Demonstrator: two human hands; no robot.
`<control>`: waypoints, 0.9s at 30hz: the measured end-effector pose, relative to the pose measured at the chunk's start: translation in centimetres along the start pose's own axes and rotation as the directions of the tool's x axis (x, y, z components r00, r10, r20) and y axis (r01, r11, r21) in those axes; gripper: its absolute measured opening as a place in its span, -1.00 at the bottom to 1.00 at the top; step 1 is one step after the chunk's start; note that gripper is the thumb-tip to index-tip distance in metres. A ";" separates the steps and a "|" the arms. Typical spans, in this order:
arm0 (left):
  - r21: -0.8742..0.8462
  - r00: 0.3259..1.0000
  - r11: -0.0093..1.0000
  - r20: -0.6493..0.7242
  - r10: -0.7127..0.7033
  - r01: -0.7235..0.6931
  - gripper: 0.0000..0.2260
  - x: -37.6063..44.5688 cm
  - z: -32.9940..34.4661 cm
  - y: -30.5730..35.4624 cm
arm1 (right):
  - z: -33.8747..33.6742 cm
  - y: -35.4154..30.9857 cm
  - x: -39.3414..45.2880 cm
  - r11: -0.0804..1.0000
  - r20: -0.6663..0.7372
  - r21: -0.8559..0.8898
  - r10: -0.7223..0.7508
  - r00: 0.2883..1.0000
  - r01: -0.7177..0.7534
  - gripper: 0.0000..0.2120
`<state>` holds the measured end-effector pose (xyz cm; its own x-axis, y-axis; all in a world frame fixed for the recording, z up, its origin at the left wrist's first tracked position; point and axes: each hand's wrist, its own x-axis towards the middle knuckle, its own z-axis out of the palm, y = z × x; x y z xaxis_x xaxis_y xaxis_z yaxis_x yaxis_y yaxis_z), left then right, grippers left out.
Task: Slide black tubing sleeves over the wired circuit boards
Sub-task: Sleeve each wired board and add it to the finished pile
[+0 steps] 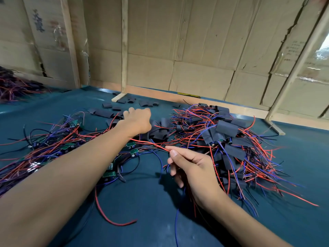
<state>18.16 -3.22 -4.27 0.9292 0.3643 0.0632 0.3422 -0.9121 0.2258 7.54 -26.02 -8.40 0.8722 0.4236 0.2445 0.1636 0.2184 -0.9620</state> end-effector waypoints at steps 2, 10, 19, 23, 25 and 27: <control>-0.007 0.997 1.000 -0.071 0.030 -0.031 -0.52 -0.1 0.0 -0.1 | -0.3 -0.4 -0.3 0.999 -0.003 0.038 -0.033 0.999 0.034 -0.83; -0.373 0.902 0.907 -0.431 0.016 -0.195 -0.83 -3.4 -2.1 0.1 | -3.2 -2.9 0.2 0.972 -0.033 0.040 -0.228 0.973 0.229 -0.72; -0.940 0.936 -0.159 0.259 0.240 0.301 -0.76 -10.4 0.6 8.7 | -5.2 -3.7 1.2 0.997 -0.141 0.006 -0.069 0.988 0.071 -0.70; -0.981 0.973 -0.066 0.169 0.159 0.182 -0.89 -11.0 2.2 8.9 | -5.1 -3.7 1.0 0.990 -0.142 -0.116 -0.092 0.986 0.076 -0.71; -0.959 0.961 -0.163 0.202 0.191 0.234 -0.89 -11.4 2.5 8.3 | -4.8 -3.7 0.7 0.976 -0.126 -0.190 -0.134 0.983 0.109 -0.70; -0.936 0.938 -0.200 0.234 0.255 0.288 -0.76 -11.6 2.4 7.8 | -4.6 -3.7 0.5 0.963 -0.116 -0.228 -0.173 0.978 0.144 -0.70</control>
<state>10.37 -15.07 -5.61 0.9918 0.0649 -0.1105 0.0680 0.4639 0.8833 9.51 -30.64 -5.28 0.8782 0.2746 0.3917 0.3877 0.0711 -0.9191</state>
